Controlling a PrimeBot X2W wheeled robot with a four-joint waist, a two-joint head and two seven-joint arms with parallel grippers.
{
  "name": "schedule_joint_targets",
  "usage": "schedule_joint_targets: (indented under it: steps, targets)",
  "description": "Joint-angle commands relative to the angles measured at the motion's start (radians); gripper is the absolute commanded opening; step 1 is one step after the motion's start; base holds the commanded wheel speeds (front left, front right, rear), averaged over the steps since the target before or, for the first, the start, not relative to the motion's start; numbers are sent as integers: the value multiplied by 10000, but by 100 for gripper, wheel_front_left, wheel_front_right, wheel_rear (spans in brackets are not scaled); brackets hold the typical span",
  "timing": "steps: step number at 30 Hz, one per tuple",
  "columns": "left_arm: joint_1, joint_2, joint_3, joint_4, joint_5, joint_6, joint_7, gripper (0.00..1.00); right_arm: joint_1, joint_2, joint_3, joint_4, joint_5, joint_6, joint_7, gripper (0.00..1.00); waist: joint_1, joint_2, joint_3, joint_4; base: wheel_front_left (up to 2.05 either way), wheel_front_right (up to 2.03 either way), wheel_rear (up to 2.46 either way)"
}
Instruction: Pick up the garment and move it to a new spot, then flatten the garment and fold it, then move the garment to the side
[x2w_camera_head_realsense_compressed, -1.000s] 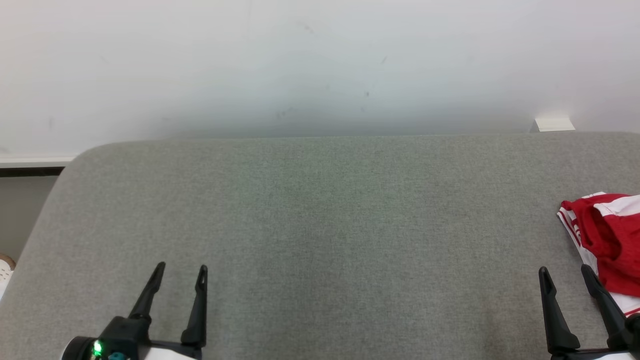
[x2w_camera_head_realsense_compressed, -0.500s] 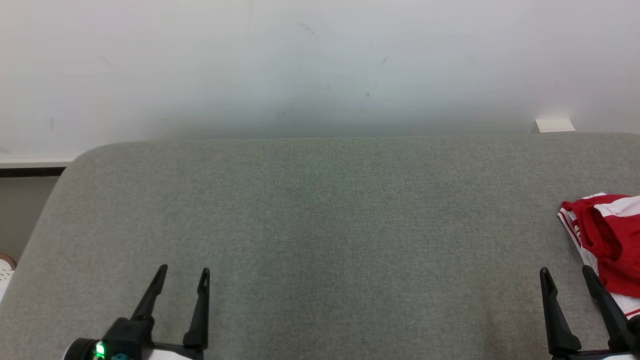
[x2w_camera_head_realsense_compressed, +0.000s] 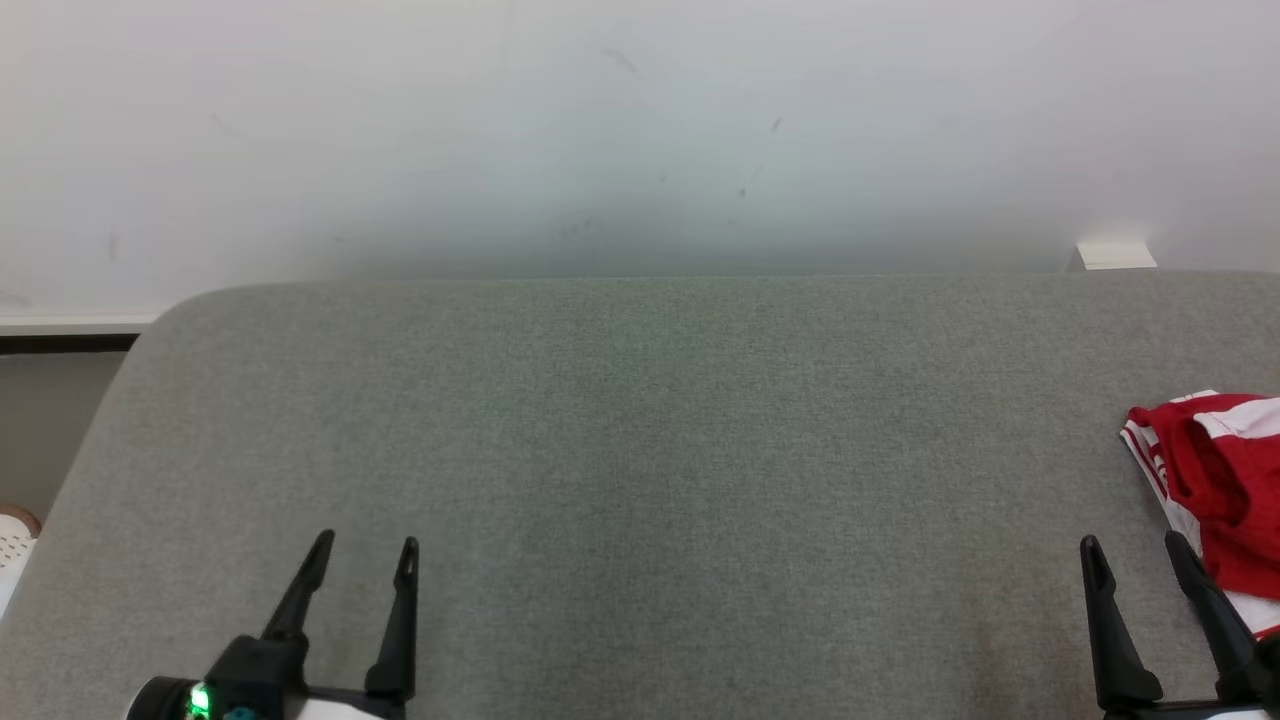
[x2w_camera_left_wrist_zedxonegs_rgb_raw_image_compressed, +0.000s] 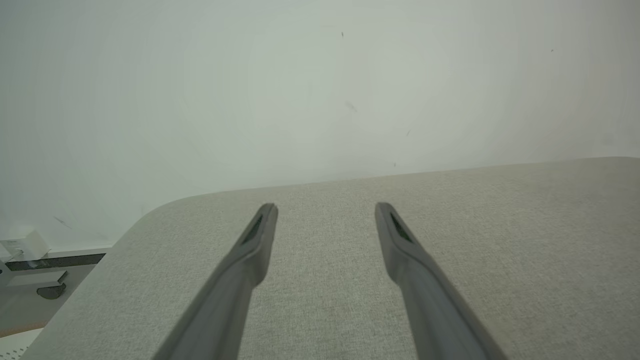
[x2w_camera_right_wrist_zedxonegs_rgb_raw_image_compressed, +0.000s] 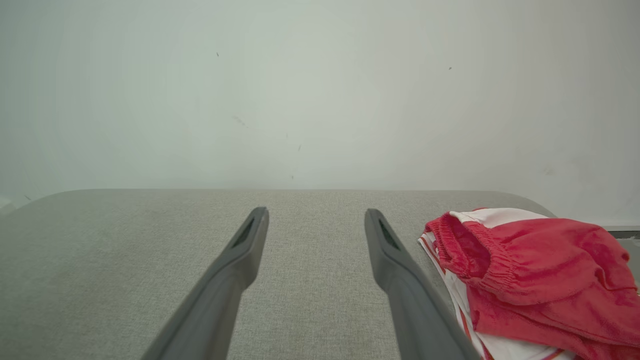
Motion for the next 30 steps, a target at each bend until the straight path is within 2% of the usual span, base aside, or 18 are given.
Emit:
schedule_joint_targets:
  steps: [1,4,17,30]
  targets:
    - [1,-2,-4,-3,-5,-2,1,0,0,0,1,3,3,0,-12,0,1,0,-2,1,0,0,0]
    - [85,-125,-48,173,-93,-23,3,0,29,27,43,216,89,2,-31,0,1,0,-3,4,0,0,0]
    - [-88,-318,375,369,-2757,-439,474,0,-389,-130,129,919,2682,-1,-67,0,1,0,-39,34,0,0,0]
    - [-266,-490,708,634,-4825,-835,855,0,-725,-249,202,1490,4708,-3,-109,0,1,0,-73,62,0,0,0]
